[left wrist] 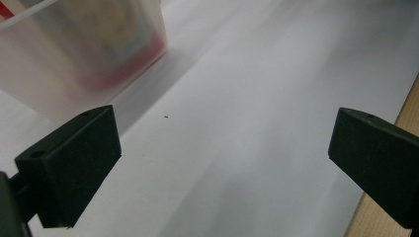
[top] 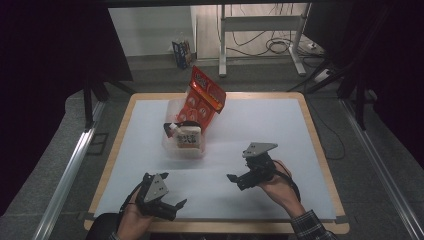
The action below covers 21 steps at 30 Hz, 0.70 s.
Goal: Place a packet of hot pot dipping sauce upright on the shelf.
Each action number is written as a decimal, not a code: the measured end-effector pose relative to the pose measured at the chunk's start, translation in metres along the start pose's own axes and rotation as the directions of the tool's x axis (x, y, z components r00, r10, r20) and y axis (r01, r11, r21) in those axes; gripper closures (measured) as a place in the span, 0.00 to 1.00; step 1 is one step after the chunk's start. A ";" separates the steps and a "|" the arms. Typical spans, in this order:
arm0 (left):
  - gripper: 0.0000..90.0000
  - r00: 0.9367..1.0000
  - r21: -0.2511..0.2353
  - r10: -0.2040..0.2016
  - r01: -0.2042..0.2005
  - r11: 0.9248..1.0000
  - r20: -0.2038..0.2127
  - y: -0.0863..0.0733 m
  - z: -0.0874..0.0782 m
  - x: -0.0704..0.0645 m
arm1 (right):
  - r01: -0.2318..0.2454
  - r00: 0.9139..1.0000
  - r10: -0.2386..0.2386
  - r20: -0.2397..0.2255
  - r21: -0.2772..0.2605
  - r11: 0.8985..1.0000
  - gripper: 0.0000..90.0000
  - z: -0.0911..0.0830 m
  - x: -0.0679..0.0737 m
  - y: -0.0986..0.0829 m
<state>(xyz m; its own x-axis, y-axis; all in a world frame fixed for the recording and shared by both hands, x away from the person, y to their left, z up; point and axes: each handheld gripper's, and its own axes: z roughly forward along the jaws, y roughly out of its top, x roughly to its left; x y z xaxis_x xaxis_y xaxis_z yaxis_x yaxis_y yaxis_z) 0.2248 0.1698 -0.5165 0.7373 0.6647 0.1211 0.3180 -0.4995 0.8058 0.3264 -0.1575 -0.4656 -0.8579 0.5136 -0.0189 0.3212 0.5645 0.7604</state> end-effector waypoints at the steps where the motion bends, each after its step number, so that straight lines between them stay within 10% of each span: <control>1: 0.00 1.000 0.000 0.000 0.000 1.000 0.000 0.000 0.000 0.000 | -0.002 1.000 0.002 0.002 0.000 1.000 0.00 -0.001 0.000 -0.001; 21: 0.00 1.000 0.004 -0.003 0.003 1.000 -0.005 0.000 0.000 0.001 | 0.004 0.999 -0.004 0.043 0.004 1.000 0.01 -0.019 -0.004 -0.016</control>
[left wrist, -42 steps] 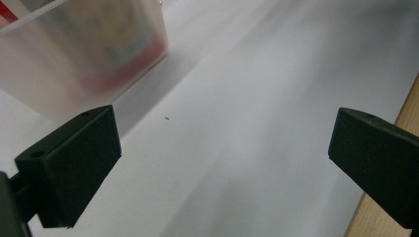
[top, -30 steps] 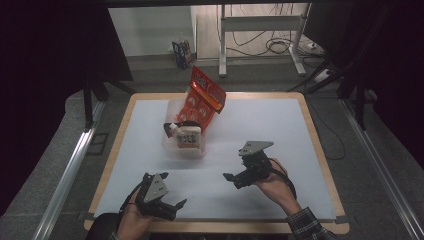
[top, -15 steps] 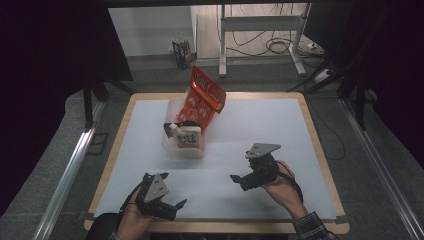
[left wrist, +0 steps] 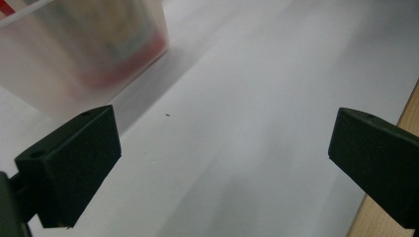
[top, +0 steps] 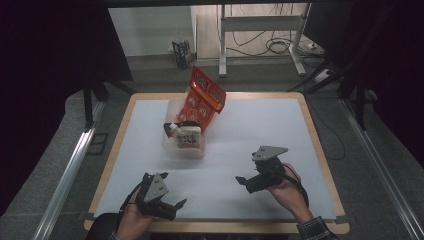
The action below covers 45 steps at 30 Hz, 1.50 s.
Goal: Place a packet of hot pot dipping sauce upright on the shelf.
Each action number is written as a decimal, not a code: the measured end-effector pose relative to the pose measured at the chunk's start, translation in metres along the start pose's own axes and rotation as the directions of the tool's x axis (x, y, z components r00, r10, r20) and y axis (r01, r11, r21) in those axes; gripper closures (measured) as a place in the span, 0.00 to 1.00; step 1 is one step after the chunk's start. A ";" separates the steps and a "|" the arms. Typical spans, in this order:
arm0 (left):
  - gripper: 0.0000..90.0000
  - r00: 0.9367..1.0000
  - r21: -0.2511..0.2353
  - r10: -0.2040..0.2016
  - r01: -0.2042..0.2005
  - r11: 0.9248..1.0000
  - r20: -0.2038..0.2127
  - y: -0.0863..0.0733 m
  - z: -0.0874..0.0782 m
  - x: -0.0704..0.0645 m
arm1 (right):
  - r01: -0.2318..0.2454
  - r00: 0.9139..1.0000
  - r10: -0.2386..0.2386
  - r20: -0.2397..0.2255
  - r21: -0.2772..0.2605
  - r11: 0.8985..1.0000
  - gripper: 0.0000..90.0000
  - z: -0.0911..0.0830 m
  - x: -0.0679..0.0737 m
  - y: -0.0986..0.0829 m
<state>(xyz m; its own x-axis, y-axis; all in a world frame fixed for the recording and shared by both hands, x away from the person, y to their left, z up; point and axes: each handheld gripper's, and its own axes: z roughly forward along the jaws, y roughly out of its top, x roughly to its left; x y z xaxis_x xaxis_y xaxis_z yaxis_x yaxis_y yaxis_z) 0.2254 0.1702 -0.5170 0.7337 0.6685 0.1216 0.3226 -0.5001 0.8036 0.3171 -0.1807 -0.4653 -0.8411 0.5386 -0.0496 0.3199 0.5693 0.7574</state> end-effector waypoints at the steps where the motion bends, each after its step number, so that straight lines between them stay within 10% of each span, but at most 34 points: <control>1: 0.00 1.000 0.002 0.003 -0.003 1.000 0.000 0.000 0.000 0.000 | -0.001 1.000 0.001 0.003 0.000 1.000 0.01 -0.001 0.000 -0.001; 45: 0.00 1.000 0.022 0.006 -0.006 1.000 0.007 -0.001 0.003 0.000 | -0.053 0.993 0.053 0.103 0.000 0.999 0.01 -0.030 -0.011 -0.038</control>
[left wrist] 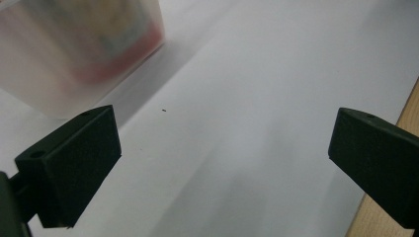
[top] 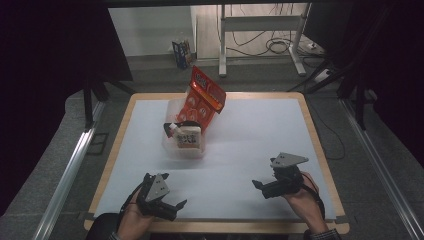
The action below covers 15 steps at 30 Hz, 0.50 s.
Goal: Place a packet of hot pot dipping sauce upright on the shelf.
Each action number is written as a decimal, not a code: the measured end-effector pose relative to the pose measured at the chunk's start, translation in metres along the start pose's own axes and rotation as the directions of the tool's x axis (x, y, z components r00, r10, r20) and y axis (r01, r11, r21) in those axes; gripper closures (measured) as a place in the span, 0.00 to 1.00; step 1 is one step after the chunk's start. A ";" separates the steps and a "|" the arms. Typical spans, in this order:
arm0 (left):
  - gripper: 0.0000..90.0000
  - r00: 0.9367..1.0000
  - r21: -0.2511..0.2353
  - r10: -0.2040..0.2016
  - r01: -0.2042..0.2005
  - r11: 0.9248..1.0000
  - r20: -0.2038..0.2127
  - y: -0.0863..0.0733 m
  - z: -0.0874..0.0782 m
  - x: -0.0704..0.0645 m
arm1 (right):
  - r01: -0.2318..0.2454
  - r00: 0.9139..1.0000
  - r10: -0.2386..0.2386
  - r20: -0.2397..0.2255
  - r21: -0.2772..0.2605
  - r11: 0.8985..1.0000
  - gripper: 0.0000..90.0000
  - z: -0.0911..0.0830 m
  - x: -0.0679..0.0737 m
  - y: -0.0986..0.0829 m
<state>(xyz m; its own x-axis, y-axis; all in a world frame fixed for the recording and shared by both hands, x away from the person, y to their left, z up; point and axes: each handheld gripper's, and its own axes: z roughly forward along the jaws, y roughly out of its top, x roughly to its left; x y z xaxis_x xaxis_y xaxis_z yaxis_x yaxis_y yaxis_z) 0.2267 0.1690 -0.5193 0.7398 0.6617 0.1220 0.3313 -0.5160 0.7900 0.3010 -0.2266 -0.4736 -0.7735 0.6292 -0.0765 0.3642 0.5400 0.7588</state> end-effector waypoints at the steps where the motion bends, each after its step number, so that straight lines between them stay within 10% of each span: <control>1: 0.00 1.000 -0.001 -0.001 0.001 1.000 0.001 0.000 0.000 0.000 | -0.002 1.000 0.002 0.005 -0.001 1.000 0.01 -0.001 -0.001 -0.001; 15: 0.00 1.000 0.001 -0.008 0.008 1.000 0.004 0.000 0.001 0.000 | -0.041 0.998 0.041 0.057 -0.008 0.999 0.01 -0.015 -0.011 -0.017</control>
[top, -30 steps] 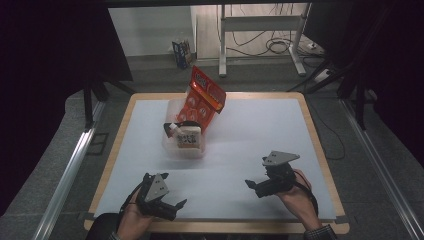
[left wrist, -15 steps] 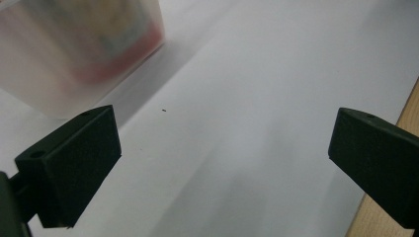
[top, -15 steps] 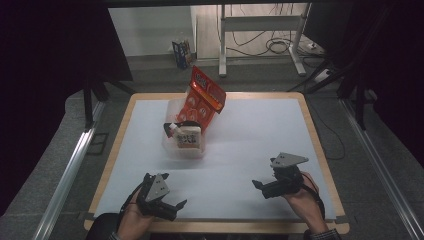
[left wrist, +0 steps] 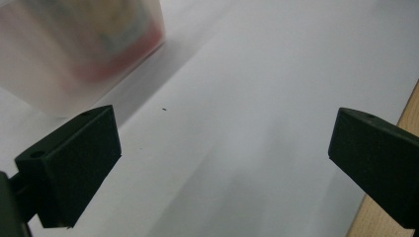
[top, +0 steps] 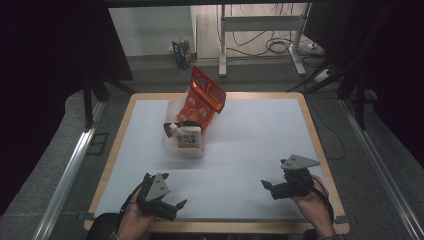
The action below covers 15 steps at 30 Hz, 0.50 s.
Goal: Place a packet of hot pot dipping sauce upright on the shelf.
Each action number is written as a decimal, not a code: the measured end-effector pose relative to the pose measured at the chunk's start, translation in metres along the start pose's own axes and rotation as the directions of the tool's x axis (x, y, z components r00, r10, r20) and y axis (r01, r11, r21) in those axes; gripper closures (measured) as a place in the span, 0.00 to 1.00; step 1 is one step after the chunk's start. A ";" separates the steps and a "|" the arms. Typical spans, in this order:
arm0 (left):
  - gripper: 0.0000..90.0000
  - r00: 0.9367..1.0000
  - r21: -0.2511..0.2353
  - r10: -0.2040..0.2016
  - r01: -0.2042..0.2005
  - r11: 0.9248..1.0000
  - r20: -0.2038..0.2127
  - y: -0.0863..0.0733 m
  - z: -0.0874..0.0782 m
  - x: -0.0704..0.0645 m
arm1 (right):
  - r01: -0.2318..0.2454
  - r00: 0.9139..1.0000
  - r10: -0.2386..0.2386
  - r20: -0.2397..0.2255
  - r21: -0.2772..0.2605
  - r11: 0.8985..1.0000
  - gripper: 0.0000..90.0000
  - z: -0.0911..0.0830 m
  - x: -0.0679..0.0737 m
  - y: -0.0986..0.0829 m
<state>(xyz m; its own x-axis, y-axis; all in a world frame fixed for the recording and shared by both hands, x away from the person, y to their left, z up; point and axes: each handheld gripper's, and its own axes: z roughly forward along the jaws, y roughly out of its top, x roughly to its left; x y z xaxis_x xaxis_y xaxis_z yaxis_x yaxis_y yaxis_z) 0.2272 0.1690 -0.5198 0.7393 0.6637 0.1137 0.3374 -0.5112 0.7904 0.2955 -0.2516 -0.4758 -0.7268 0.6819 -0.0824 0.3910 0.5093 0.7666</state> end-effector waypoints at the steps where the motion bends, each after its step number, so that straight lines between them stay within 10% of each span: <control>1: 0.00 1.000 0.000 0.000 0.000 1.000 0.000 0.000 0.000 0.000 | -0.004 1.000 0.004 0.007 0.001 1.000 0.01 -0.001 -0.001 -0.001; 15: 0.00 1.000 0.003 0.002 -0.002 1.000 -0.002 0.000 0.001 0.000 | -0.055 0.997 0.056 0.057 -0.007 0.998 0.01 -0.015 -0.012 -0.020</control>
<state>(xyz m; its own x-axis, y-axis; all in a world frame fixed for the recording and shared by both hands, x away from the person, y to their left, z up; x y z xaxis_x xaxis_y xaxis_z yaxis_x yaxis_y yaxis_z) 0.2273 0.1684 -0.5203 0.7390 0.6635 0.1165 0.3373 -0.5142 0.7886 0.2881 -0.2783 -0.4808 -0.6703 0.7382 -0.0760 0.4265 0.4670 0.7746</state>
